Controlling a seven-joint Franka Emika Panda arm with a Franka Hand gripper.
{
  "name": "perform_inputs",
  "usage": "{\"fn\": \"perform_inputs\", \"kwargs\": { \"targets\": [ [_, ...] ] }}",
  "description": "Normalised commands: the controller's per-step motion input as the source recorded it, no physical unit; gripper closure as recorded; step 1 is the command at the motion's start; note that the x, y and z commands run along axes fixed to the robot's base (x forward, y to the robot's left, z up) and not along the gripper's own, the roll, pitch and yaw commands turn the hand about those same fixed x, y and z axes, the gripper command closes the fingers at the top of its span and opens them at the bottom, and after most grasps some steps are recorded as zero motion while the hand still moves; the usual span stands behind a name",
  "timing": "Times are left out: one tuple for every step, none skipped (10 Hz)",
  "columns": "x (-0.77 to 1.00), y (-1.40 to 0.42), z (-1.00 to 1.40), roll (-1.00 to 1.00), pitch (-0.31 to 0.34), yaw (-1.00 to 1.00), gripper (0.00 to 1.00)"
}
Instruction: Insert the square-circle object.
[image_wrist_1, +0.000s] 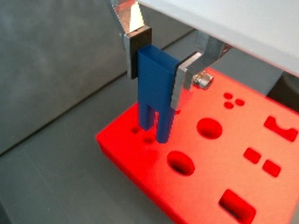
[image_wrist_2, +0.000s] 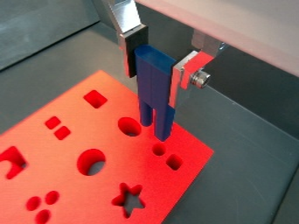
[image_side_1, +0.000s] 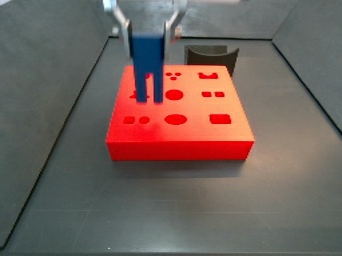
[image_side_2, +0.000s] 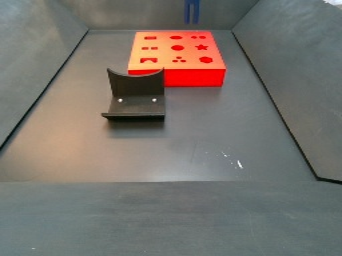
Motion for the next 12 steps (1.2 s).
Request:
{"fn": "perform_inputs", "kwargs": {
  "targets": [
    [0.0, 0.06, 0.0, -0.14, -0.196, 0.0, 1.0],
    [-0.05, 0.1, 0.09, -0.05, -0.126, 0.0, 1.0],
    [-0.13, 0.08, 0.0, 0.13, -0.03, 0.09, 1.0],
    [-0.21, 0.0, -0.03, 0.22, -0.029, 0.15, 1.0],
    [-0.47, 0.0, -0.15, 0.22, -0.084, 0.21, 1.0],
    [-0.49, 0.0, -0.16, 0.15, -0.133, 0.23, 1.0],
    [-0.15, 0.0, -0.27, 0.1, -0.159, 0.17, 1.0],
    [0.0, 0.0, -0.24, 0.09, -0.129, 0.15, 1.0],
    [0.14, 0.0, -0.22, 0.05, -0.153, 0.15, 1.0],
    [0.3, -0.01, -0.26, 0.01, -0.166, 0.06, 1.0],
    [0.09, 0.0, -0.28, 0.09, -0.131, 0.04, 1.0],
    [0.0, 0.0, -0.27, 0.14, -0.086, 0.01, 1.0]
  ]
}}
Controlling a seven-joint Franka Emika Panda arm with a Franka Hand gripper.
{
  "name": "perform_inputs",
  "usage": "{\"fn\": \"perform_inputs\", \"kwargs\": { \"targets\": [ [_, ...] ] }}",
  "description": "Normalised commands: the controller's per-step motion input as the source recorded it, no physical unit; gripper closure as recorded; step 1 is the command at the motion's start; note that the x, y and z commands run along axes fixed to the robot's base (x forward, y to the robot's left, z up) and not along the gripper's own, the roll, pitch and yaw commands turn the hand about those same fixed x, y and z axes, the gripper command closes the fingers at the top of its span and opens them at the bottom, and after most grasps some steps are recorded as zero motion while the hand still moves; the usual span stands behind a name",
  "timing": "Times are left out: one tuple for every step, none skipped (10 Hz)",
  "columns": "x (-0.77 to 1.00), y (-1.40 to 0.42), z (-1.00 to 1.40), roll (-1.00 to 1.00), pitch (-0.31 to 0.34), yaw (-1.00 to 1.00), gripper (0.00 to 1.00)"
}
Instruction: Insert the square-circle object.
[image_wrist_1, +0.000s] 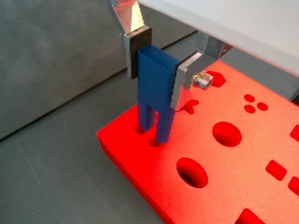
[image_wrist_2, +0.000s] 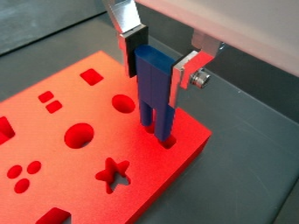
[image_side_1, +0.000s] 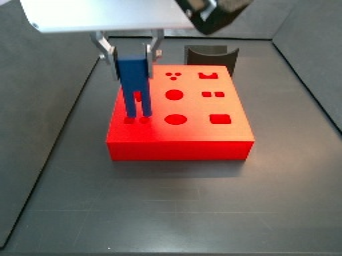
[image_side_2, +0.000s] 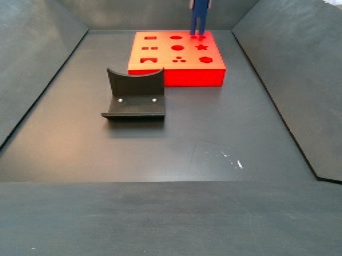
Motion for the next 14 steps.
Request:
{"fn": "perform_inputs", "kwargs": {
  "targets": [
    [-0.11, 0.0, -0.21, 0.17, -0.037, 0.0, 1.0],
    [-0.35, -0.08, -0.04, 0.15, 0.0, -0.03, 1.0],
    [-0.13, -0.17, 0.0, 0.08, 0.0, -0.01, 1.0],
    [0.0, -0.16, 0.0, 0.02, 0.0, 0.0, 1.0],
    [0.16, -0.05, -0.07, 0.01, 0.0, 0.04, 1.0],
    [0.23, 0.03, -0.2, 0.06, 0.0, 0.12, 1.0],
    [0.21, 0.07, -0.19, 0.07, 0.0, 0.13, 1.0],
    [0.2, 0.07, -0.14, 0.07, 0.0, 0.14, 1.0],
    [0.05, 0.0, -0.19, 0.11, 0.0, 0.09, 1.0],
    [0.0, 0.0, -0.24, 0.13, 0.0, 0.03, 1.0],
    [0.0, -0.11, -0.45, 0.17, -0.013, 0.0, 1.0],
    [0.03, -0.11, -0.8, 0.15, -0.097, 0.0, 1.0],
    [0.08, -0.09, -0.95, 0.12, -0.107, 0.0, 1.0],
    [0.08, -0.08, -1.0, 0.12, -0.061, 0.0, 1.0]
  ]
}}
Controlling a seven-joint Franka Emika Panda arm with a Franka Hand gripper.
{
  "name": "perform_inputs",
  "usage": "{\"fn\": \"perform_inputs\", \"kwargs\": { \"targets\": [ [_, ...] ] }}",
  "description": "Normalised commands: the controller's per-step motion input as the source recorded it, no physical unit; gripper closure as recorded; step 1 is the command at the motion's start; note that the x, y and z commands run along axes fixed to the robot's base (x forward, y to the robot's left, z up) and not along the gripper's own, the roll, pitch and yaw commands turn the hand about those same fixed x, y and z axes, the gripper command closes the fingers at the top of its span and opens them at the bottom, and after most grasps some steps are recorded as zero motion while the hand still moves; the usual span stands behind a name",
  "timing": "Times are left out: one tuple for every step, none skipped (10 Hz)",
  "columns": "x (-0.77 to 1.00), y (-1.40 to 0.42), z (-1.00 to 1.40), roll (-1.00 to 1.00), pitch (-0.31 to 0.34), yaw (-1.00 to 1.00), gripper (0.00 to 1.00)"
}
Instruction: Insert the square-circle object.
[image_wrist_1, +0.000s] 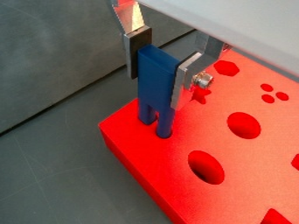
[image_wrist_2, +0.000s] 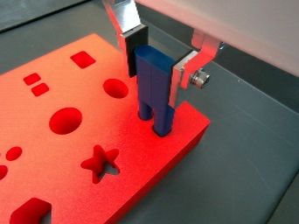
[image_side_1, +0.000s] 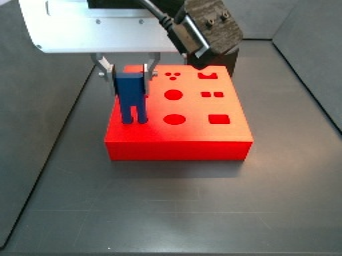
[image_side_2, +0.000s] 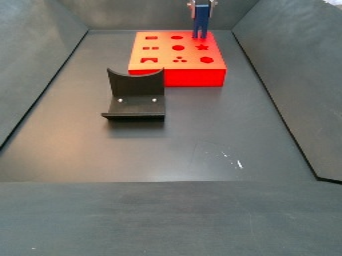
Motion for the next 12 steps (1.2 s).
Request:
{"fn": "perform_inputs", "kwargs": {
  "targets": [
    [0.07, -0.01, -1.0, 0.12, 0.0, 0.0, 1.0],
    [0.07, 0.0, -1.0, 0.13, 0.01, -0.03, 1.0],
    [0.09, 0.0, -0.98, 0.1, 0.083, -0.11, 1.0],
    [0.1, 0.0, -0.89, 0.1, 0.123, -0.14, 1.0],
    [0.12, 0.0, -0.93, 0.1, 0.104, -0.13, 1.0],
    [0.1, -0.04, -1.0, 0.1, 0.067, -0.09, 1.0],
    [0.09, -0.04, -1.0, 0.11, 0.059, -0.09, 1.0],
    [0.08, -0.02, -0.97, 0.11, 0.07, -0.09, 1.0],
    [0.07, -0.04, -0.97, 0.11, 0.069, -0.11, 1.0],
    [0.0, 0.0, -0.61, 0.09, 0.004, -0.13, 1.0],
    [0.04, 0.0, 0.0, 0.01, 0.043, 0.0, 1.0],
    [0.0, 0.0, 0.0, 0.0, 0.0, 0.0, 1.0]
  ]
}}
